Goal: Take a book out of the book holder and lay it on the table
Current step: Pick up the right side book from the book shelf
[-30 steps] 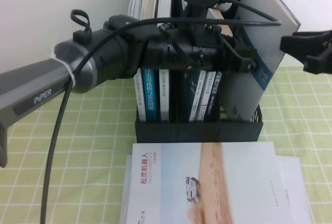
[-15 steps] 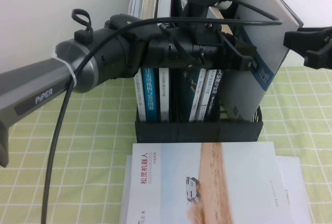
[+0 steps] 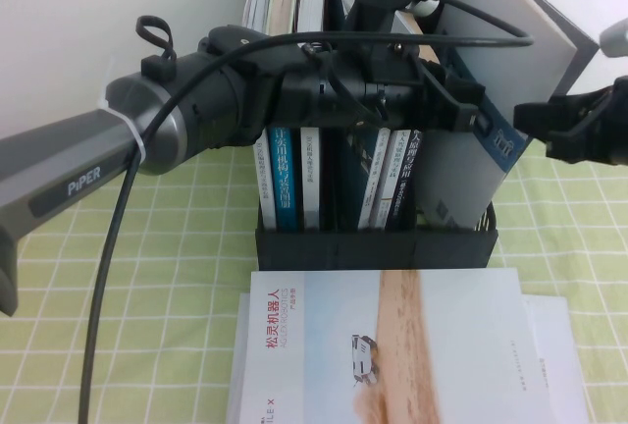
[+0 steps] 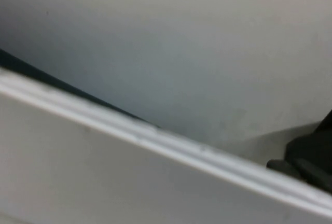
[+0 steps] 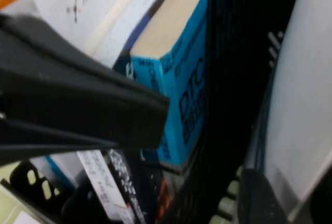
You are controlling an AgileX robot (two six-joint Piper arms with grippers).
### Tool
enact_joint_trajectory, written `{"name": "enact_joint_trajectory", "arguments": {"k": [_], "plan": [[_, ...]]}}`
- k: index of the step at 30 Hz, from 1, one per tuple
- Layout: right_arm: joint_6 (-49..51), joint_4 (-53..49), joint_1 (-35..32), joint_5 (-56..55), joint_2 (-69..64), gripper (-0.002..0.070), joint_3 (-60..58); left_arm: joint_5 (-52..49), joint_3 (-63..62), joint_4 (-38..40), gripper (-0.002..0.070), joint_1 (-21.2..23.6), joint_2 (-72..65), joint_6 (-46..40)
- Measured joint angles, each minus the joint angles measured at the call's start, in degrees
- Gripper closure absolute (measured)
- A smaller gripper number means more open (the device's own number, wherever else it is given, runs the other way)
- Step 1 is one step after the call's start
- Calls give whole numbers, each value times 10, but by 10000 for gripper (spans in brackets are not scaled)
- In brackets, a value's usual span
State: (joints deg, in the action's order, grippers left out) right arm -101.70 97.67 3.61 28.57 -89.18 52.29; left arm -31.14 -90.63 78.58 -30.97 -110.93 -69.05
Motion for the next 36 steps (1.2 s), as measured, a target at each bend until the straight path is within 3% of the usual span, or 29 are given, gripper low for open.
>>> {"name": "enact_joint_trajectory", "arguments": {"k": [13,20,22,28,36], "plan": [[-2,0,0,58,-69,451,85,0,0,0,678,0,0,0],[-2,0,0,106,-85,631,98,0,0,0,678,0,0,0],[-2,-1,0,121,-85,653,98,0,0,0,678,0,0,0],[23,-10,0,145,-65,665,99,-6,0,-12,678,0,5,0],[50,-14,0,151,63,666,99,-27,0,-43,678,6,74,12]]}}
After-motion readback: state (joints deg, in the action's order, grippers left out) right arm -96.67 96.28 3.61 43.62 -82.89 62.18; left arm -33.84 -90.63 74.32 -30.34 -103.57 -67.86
